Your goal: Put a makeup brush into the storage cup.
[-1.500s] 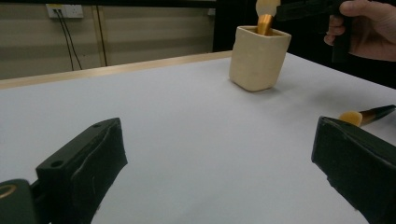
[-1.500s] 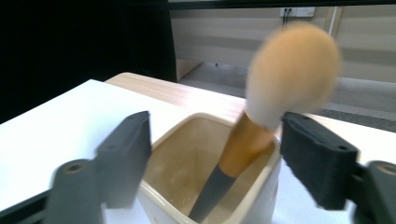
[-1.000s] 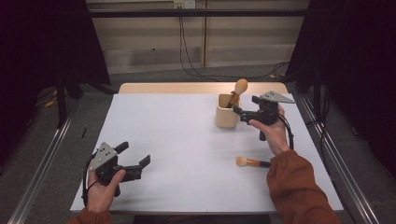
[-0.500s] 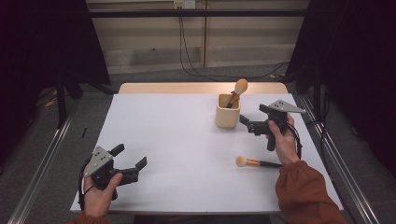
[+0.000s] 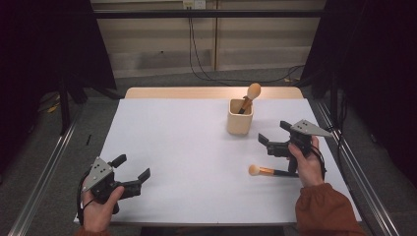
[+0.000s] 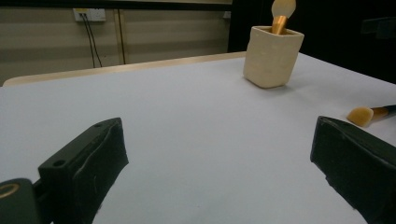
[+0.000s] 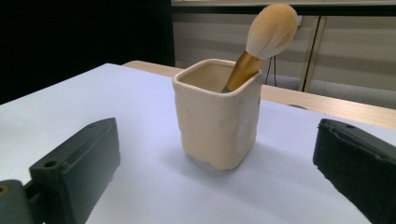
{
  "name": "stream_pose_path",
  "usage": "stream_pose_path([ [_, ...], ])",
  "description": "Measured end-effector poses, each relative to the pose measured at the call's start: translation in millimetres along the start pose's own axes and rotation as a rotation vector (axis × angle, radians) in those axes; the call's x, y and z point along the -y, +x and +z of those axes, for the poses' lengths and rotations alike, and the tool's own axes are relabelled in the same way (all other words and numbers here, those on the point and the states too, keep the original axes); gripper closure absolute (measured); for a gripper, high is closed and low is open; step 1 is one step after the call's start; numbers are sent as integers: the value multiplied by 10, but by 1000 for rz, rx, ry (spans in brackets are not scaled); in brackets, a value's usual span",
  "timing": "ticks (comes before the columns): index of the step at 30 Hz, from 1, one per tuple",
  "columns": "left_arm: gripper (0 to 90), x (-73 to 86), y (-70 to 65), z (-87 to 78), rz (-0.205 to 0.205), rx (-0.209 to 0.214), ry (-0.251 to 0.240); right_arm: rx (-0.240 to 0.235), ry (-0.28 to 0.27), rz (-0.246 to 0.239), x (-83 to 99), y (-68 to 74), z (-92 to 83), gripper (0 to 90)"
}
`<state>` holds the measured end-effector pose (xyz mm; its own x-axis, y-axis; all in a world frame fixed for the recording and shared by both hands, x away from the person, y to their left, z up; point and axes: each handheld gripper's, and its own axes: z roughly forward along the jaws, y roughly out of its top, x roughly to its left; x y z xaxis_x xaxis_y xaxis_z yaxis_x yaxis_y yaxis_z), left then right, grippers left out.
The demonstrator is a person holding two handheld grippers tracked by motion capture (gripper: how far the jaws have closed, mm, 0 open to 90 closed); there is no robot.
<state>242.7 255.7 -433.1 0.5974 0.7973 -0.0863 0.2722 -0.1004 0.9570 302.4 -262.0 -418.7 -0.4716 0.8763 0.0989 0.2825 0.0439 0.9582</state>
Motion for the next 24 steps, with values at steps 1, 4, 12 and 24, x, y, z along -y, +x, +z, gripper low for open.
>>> stream_pose_path([
  [1, 35, 1, 6, -5, 4, 1, 1, -1, -2, -3, 11, 15, -28, 0],
  [4, 34, 4, 11, -26, -5, -3, -5, 2, -6, -6, 56, 47, -126, 1],
  [12, 33, -1, 13, -40, -11, -16, -9, 5, -27, -4, 188, 127, -419, 0],
  [24, 31, 10, 12, -66, -7, -10, -13, 35, 6, 3, 422, 146, -735, 2],
])
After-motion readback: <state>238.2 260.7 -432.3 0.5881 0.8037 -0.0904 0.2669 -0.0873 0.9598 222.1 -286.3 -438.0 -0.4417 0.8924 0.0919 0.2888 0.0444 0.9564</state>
